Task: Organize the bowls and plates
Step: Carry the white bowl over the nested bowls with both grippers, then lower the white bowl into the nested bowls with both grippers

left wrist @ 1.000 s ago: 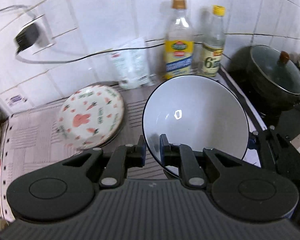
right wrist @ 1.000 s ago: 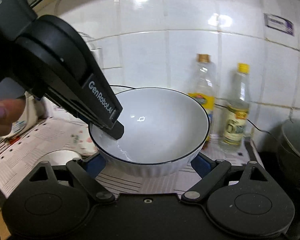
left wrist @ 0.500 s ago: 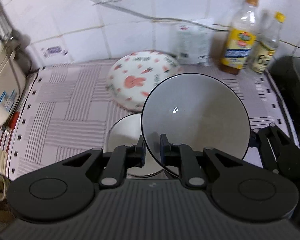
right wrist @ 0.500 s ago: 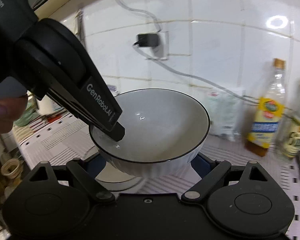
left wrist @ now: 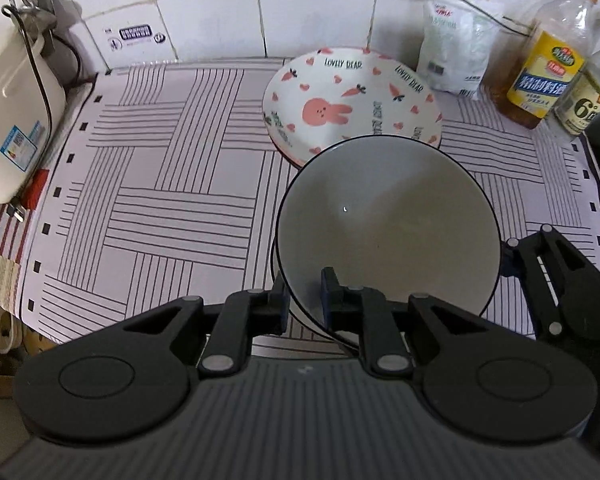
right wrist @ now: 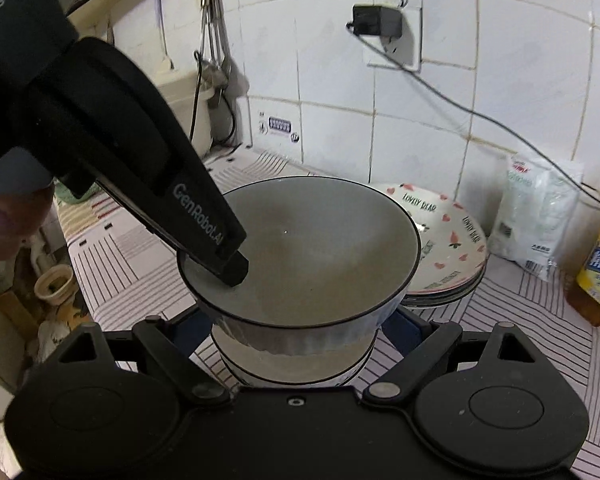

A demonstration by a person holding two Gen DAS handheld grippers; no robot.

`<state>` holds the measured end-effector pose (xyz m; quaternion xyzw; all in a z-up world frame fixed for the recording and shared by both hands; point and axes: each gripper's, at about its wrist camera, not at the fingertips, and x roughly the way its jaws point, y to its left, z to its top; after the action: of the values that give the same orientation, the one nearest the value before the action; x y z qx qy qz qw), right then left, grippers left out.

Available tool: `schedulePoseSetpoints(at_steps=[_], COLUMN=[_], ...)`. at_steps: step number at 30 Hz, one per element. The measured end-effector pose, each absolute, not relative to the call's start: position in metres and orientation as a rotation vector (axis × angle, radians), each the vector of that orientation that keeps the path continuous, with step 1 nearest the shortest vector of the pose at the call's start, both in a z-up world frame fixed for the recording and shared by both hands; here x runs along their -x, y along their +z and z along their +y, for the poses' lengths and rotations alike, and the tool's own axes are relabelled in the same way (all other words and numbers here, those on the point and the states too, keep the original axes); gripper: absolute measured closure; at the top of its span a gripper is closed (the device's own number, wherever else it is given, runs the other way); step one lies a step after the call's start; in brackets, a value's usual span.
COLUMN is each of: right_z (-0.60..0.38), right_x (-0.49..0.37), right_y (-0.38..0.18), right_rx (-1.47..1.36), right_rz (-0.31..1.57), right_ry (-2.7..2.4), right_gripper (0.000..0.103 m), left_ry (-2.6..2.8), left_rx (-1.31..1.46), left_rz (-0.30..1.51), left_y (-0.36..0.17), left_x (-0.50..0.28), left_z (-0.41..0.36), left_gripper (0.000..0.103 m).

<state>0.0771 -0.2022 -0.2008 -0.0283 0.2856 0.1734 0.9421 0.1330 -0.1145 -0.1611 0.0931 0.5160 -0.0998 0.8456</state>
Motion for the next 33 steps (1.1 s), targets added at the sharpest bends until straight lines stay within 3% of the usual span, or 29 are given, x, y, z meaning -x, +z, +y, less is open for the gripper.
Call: schedulePoseSetpoints(at_steps=[22, 33], right_z=[-0.182, -0.182], right_x=[-0.101, -0.098], right_y=[-0.204, -0.21], right_rx=[0.172, 0.226], right_rz=[0.769, 0.756], right_ry=[0.349, 0.326], right_gripper=[0.007, 0.006], left_ry=[-0.163, -0.149], left_rx=[-0.241, -0.183], left_rz=[1.191, 1.164], left_y=[-0.194, -0.201], left_x=[-0.146, -0.146], left_z=[-0.119, -0.113], left_gripper=[0.084, 0.084])
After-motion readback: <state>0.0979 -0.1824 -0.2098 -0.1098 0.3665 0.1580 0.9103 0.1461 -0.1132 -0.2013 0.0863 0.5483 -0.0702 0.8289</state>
